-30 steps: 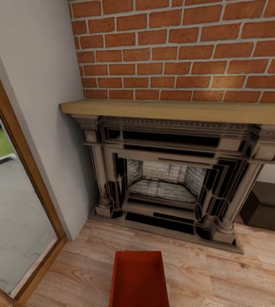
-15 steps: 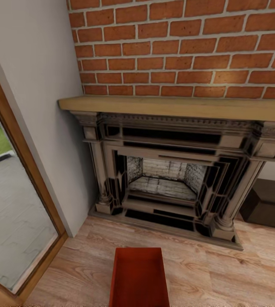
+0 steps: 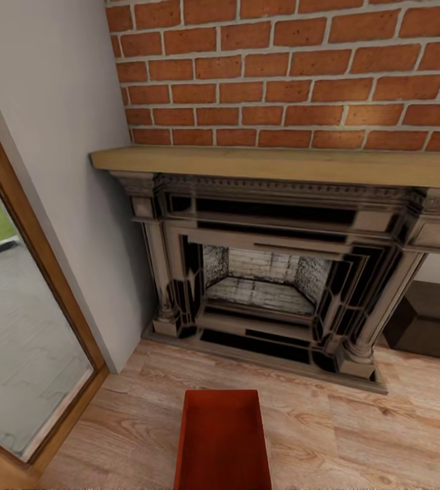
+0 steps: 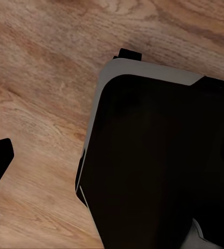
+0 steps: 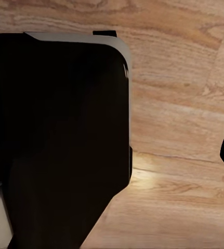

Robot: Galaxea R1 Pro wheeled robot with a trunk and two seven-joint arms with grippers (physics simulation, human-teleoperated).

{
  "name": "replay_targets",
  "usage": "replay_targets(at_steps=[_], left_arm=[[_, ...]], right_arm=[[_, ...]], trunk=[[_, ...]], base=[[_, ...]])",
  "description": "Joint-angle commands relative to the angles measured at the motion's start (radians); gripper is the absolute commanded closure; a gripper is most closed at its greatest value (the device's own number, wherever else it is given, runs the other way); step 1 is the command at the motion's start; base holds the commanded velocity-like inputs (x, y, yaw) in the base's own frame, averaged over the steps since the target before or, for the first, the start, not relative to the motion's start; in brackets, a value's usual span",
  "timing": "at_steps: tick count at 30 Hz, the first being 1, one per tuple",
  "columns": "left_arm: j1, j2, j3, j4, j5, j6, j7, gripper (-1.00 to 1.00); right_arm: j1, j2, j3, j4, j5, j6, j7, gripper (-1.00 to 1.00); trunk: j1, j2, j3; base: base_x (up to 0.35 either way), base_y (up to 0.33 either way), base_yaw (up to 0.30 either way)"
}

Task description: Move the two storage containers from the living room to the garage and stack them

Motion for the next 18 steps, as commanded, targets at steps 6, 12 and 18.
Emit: replay_targets(at_steps=[6,12,18], left_arm=[[-0.001,0.000,0.002,0.001,0.005,-0.003,0.001,-1.00],[-0.001,0.000,0.002,0.001,0.005,-0.003,0.001,-1.00],[-0.001,0.000,0.002,0.001,0.004,-0.003,0.001,-1.00]], right_arm=[[-0.001,0.000,0.009,0.003,-0.010,-0.005,-0.001,-1.00],[-0.001,0.000,0.009,0.003,-0.010,-0.006,-0.001,-1.00],[-0.001,0.000,0.009,0.003,-0.010,-0.005,-0.001,-1.00]], trunk=[[0.000,-0.001,-0.011],[0.000,-0.001,-0.021],[0.000,-0.001,-0.030]], base=[[0.000,0.000,0.000],[0.000,0.000,0.000],[0.000,0.000,0.000]])
